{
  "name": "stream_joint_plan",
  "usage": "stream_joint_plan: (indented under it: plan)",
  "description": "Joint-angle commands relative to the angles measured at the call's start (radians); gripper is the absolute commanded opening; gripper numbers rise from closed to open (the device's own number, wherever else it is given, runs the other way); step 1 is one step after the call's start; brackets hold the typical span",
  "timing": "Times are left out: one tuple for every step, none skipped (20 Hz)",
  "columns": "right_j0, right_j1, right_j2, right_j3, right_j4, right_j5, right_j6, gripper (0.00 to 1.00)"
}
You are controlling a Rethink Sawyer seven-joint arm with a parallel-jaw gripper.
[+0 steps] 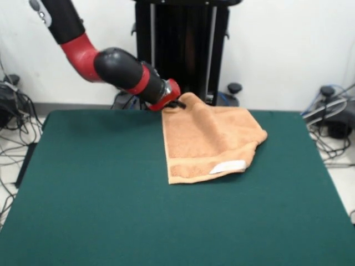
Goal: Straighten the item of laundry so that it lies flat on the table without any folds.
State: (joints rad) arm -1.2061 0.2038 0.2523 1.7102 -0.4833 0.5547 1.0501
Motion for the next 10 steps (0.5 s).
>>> stream_joint_plan:
  plan:
    - [0.095,0.084,-0.057,-0.249,-0.112,-0.308,0.154,0.0]
    - [0.093,0.092,-0.056,-0.26,-0.113,-0.313,0.152,0.0]
    - [0.097,0.097,-0.06,-0.269,-0.115,-0.322,0.158,0.0]
    - [0.102,0.1,-0.065,-0.276,-0.118,-0.34,0.168,0.0]
    - [0.095,0.106,-0.061,-0.282,-0.12,-0.351,0.166,0.0]
    - [0.092,0.107,-0.06,-0.281,-0.122,-0.37,0.174,0.0]
    - [0.097,0.106,-0.063,-0.283,-0.124,-0.382,0.181,0.0]
    - [0.1,0.106,-0.065,-0.287,-0.129,-0.39,0.182,0.0]
    - [0.111,0.106,-0.073,-0.294,-0.134,-0.419,0.197,0.0]
    - [0.12,0.103,-0.08,-0.295,-0.134,-0.442,0.21,0.0]
